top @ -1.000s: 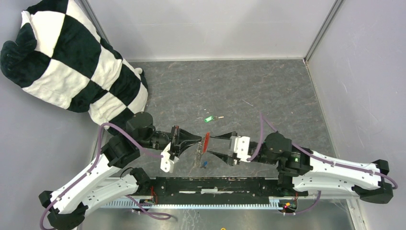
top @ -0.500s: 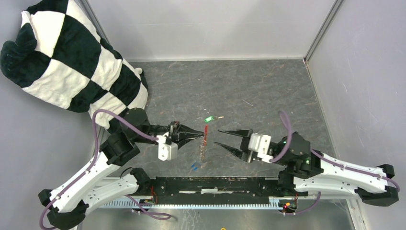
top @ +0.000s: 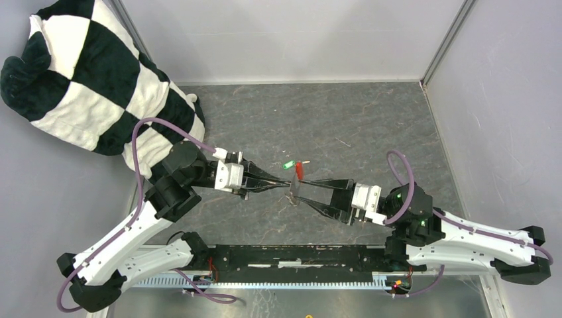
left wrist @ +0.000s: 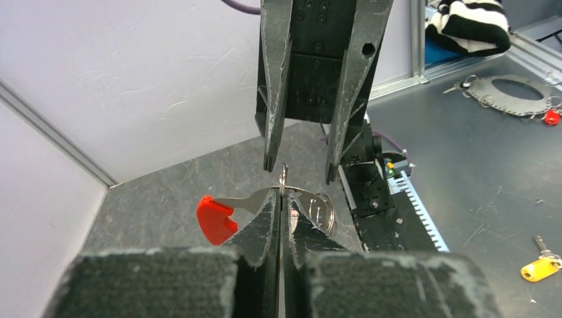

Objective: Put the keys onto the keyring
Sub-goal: Adjust the key on the keyring.

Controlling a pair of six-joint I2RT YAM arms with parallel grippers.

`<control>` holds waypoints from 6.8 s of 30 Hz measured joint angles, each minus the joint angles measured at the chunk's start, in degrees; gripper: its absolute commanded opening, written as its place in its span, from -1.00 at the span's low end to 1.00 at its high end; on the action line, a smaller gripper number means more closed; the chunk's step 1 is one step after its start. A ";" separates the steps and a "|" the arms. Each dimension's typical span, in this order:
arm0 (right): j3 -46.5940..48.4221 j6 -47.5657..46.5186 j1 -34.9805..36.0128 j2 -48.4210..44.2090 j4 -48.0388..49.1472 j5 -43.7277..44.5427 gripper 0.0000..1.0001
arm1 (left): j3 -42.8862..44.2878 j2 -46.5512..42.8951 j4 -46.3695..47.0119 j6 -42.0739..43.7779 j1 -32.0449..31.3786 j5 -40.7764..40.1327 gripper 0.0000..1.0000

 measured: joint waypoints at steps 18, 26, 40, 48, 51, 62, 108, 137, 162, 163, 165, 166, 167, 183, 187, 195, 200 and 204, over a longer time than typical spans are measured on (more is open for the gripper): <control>0.24 0.31 0.02 3.32 4.42 -2.10 -0.45 | 0.26 0.15 2.05 -3.69 0.00 3.87 -0.96; 0.55 0.81 0.00 3.65 5.60 -2.67 -0.56 | 0.26 -0.63 2.14 -3.69 0.00 4.52 -0.96; 1.09 1.49 0.00 4.22 5.60 -2.60 -0.40 | -0.20 -1.25 2.14 -3.69 0.00 4.52 -0.96; 1.09 1.92 0.00 4.17 5.62 -2.97 -0.29 | -0.79 -1.33 2.34 -3.69 0.00 4.48 -0.96; 1.09 2.14 0.00 4.17 6.08 -3.45 -0.29 | -0.98 -1.33 2.27 -3.69 0.00 4.48 -0.96; 4.37 2.29 0.00 7.50 4.66 -5.11 -0.56 | -1.27 -1.29 2.12 -3.69 0.00 4.46 -0.96; 19.17 3.28 0.07 12.20 -20.02 -3.93 0.17 | 3.17 -0.24 -16.85 12.20 0.22 3.32 -0.96; 5.51 -1.36 0.07 2.93 -8.07 -8.22 0.03 | 2.95 -3.65 -25.42 46.36 -0.17 6.49 -0.96; 5.49 -1.36 0.07 3.89 -3.02 -8.50 -0.16 | 1.20 -1.84 -8.26 12.35 -0.17 7.19 -0.96; 5.49 -1.38 0.07 4.11 -2.99 -8.52 -0.16 | 1.20 -1.84 -8.68 13.42 -0.17 7.30 -0.96; 5.49 -1.38 0.07 4.48 -3.02 -8.52 -0.16 | 1.20 -1.84 -10.16 16.74 -0.17 7.45 -0.96; 5.49 -1.40 0.07 4.66 -3.04 -8.52 -0.16 | 1.20 -1.84 -11.41 18.71 -0.17 7.45 -0.96; 5.49 -1.46 0.07 4.79 -3.04 -8.55 -0.16 | 1.20 -1.81 -12.31 20.28 -0.17 7.43 -0.96; 8.94 -4.81 0.07 8.22 -11.78 -8.52 -0.28 | 2.19 -1.11 -21.35 33.51 -0.17 5.68 -0.96; 8.98 -5.11 0.07 8.07 -12.74 -8.31 -0.31 | 2.54 -1.09 -22.23 35.34 -0.17 4.79 -0.96; 9.01 -6.10 0.07 9.05 -13.27 -7.34 -0.71 | 3.43 -0.98 -23.61 35.60 -0.17 4.24 -0.96; 9.01 -5.88 0.07 9.03 -12.63 -6.29 -0.99 | 3.43 -0.98 -23.71 35.52 -0.17 4.33 -0.96; 9.01 -5.40 0.07 9.03 -12.52 -5.42 -0.99 | 3.43 -0.96 -23.76 34.42 -0.17 4.35 -0.62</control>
